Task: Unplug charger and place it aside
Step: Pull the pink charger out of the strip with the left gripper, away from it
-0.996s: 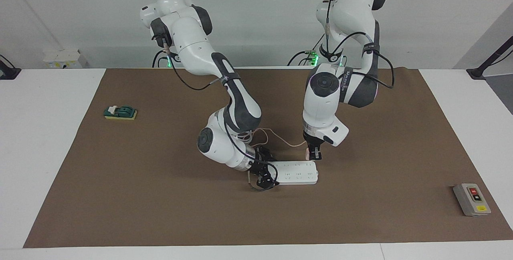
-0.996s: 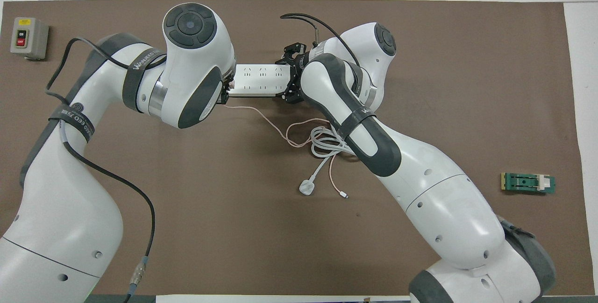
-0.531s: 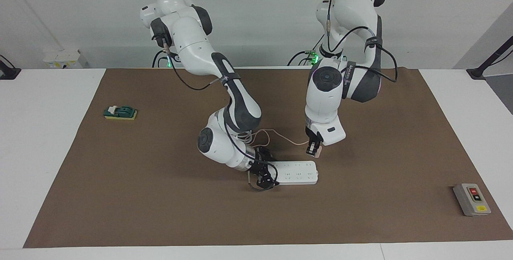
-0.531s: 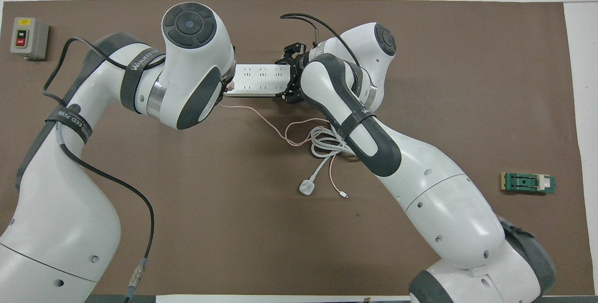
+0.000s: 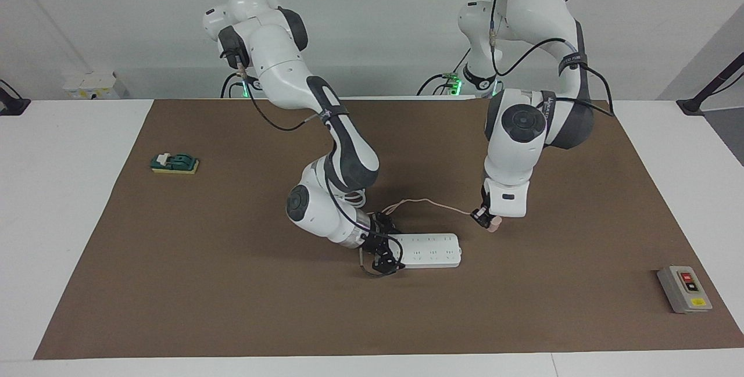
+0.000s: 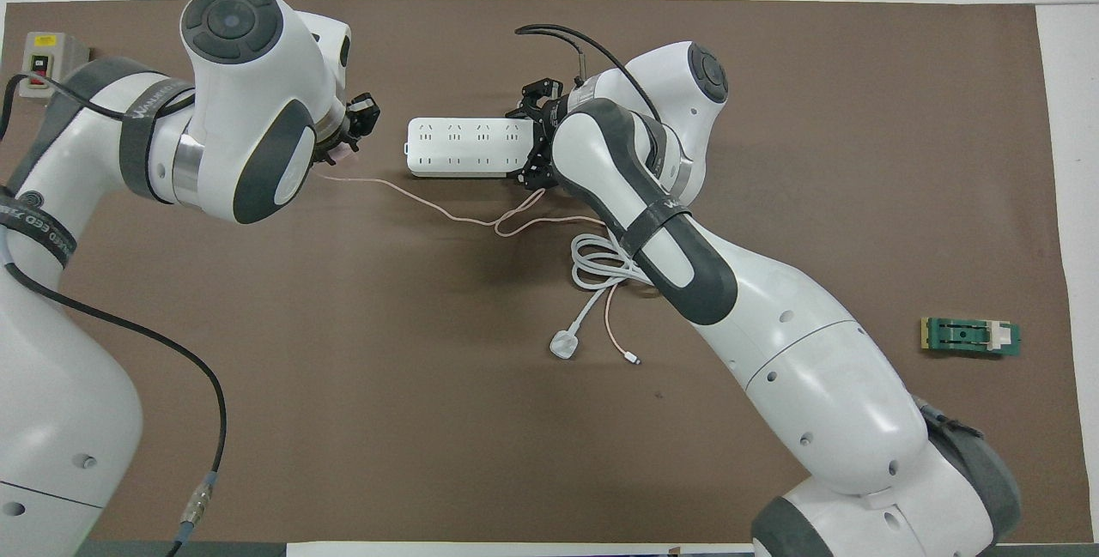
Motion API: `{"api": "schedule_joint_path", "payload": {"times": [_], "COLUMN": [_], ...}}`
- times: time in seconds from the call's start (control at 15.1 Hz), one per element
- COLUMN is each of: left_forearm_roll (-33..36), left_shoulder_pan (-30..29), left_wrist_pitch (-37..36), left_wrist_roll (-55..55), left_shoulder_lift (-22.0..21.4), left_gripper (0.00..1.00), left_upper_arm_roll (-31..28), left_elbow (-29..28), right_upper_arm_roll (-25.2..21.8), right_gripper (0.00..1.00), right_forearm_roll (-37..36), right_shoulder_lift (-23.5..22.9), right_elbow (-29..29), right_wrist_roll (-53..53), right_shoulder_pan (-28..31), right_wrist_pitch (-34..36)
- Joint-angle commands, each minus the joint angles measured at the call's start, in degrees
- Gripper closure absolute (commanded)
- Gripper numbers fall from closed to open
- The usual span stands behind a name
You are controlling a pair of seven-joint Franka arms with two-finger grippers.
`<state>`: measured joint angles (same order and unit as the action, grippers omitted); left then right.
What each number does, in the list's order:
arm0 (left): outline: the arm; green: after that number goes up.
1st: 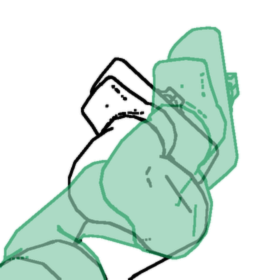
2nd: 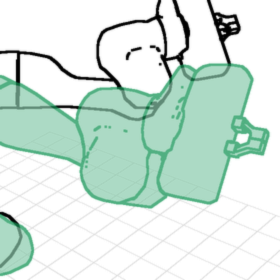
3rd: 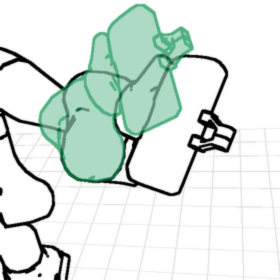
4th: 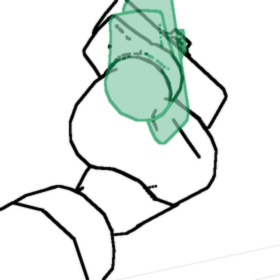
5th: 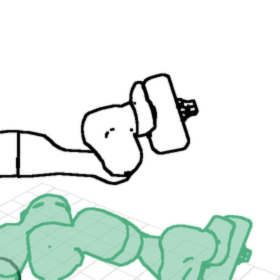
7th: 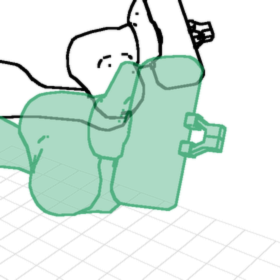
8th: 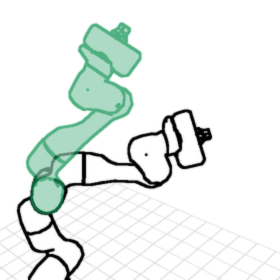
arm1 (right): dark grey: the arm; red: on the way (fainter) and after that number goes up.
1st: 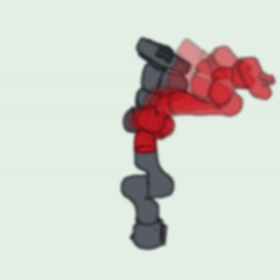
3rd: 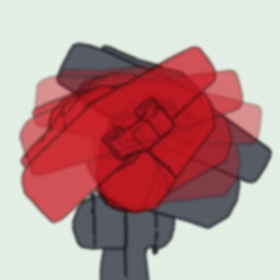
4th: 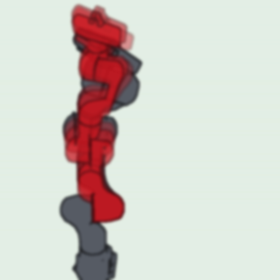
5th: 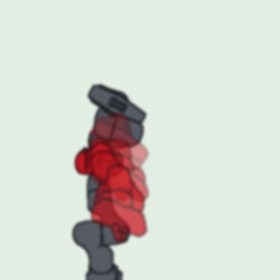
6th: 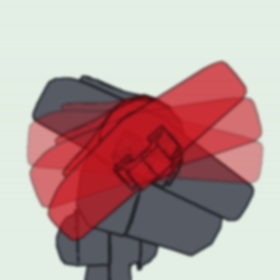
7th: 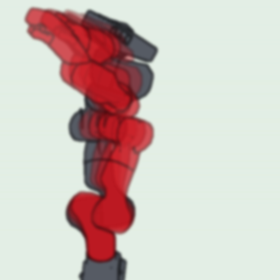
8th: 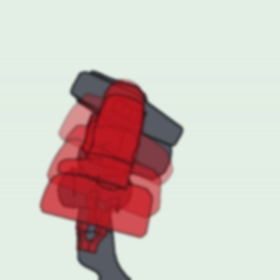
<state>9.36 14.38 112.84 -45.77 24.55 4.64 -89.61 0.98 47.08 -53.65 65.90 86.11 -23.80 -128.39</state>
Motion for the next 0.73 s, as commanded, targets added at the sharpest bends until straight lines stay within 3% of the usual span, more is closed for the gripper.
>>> {"api": "schedule_joint_path", "payload": {"times": [0.0, 0.13, 0.33, 0.4, 0.46, 0.66], "left_forearm_roll": [-0.22, -0.31, -0.66, -4.58, -7.75, -8.57], "left_shoulder_pan": [-3.64, -6.28, -11.02, -13.47, -14.98, -16.48], "left_wrist_pitch": [1.76, 5.53, 7.83, 7.57, 7.48, 8.00], "left_wrist_roll": [15.30, 24.80, 35.63, 41.66, 46.59, 49.54], "left_shoulder_lift": [-4.15, -5.38, -6.61, -7.05, -7.75, -8.73], "left_gripper": [1.00, 1.00, 1.00, 1.00, 1.00, 1.00], "left_upper_arm_roll": [0.28, 0.28, 0.37, 0.37, 0.29, 0.28], "left_elbow": [-7.31, -11.27, -14.88, -16.11, -17.17, -19.72], "right_upper_arm_roll": [-0.02, -0.02, -0.02, -0.02, -0.02, -0.02], "right_gripper": [0.46, 0.11, 0.09, 0.00, 0.00, 0.00], "right_forearm_roll": [-0.24, -0.33, -0.68, -0.77, -0.85, -0.94], "right_shoulder_lift": [-2.34, -2.25, -2.07, -1.90, -1.72, -1.63], "right_elbow": [-1.91, -2.00, -2.00, -1.91, -1.91, -1.83], "right_wrist_roll": [-0.24, -0.15, -0.06, 0.11, 0.11, 0.11], "right_shoulder_pan": [-0.28, -0.28, -0.20, -0.11, -0.02, -0.02], "right_wrist_pitch": [-5.65, -5.30, -4.68, -4.59, -4.50, -4.50]}}
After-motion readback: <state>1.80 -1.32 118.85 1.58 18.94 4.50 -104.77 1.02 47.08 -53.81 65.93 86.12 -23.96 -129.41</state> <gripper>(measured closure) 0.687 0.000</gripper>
